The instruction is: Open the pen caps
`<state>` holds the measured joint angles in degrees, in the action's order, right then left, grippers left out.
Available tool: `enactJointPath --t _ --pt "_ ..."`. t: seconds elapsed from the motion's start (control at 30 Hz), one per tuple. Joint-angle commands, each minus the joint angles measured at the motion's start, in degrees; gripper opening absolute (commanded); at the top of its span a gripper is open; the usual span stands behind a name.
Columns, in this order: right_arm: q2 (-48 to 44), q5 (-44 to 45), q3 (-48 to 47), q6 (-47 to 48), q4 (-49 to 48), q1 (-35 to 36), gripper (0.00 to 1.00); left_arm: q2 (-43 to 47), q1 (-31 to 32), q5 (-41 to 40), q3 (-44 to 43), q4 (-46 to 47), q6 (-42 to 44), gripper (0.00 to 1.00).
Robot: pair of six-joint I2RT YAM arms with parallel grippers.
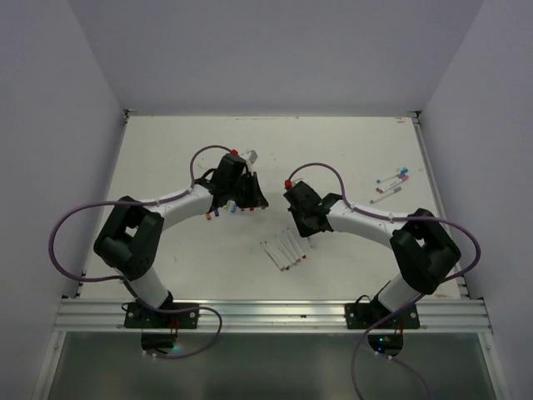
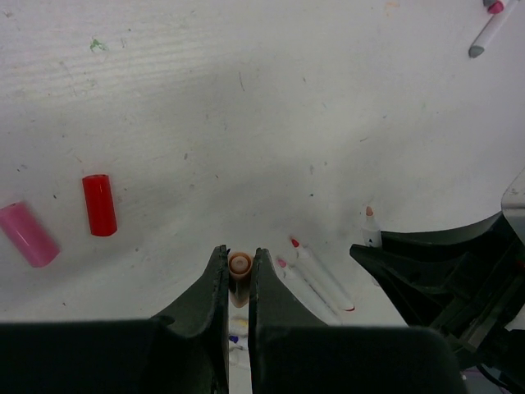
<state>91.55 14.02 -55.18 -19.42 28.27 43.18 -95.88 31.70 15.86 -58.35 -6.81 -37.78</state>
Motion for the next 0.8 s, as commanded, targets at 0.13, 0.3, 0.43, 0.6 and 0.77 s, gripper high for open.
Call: enactJointPath --t 0.13,0.3,0.43,0.6,0.77 --pt "1.09 -3.3 2.35 -1.58 -4.19 0.15 0.0 -5.28 0.73 0.31 -3.96 2.68 2.27 0.0" --pt "0.39 -5.14 3.94 -2.02 -5.68 0.33 0.04 -8.27 1.43 -1.79 -6.42 1.54 2.8 0.0" --pt "-0.49 -5.14 4.46 -2.2 -5.95 0.5 0.22 -10.12 1.78 -4.16 -8.01 -0.31 3.76 0.0" --pt "-2.25 -4.79 3.76 -2.29 -4.9 0.5 0.32 -11.87 2.31 -8.47 -10.03 -2.94 5.17 0.0" --pt "-2.86 -1.81 0.08 -2.29 -1.65 -0.11 0.44 -12.93 2.66 -12.68 -11.44 -5.05 6.57 0.0"
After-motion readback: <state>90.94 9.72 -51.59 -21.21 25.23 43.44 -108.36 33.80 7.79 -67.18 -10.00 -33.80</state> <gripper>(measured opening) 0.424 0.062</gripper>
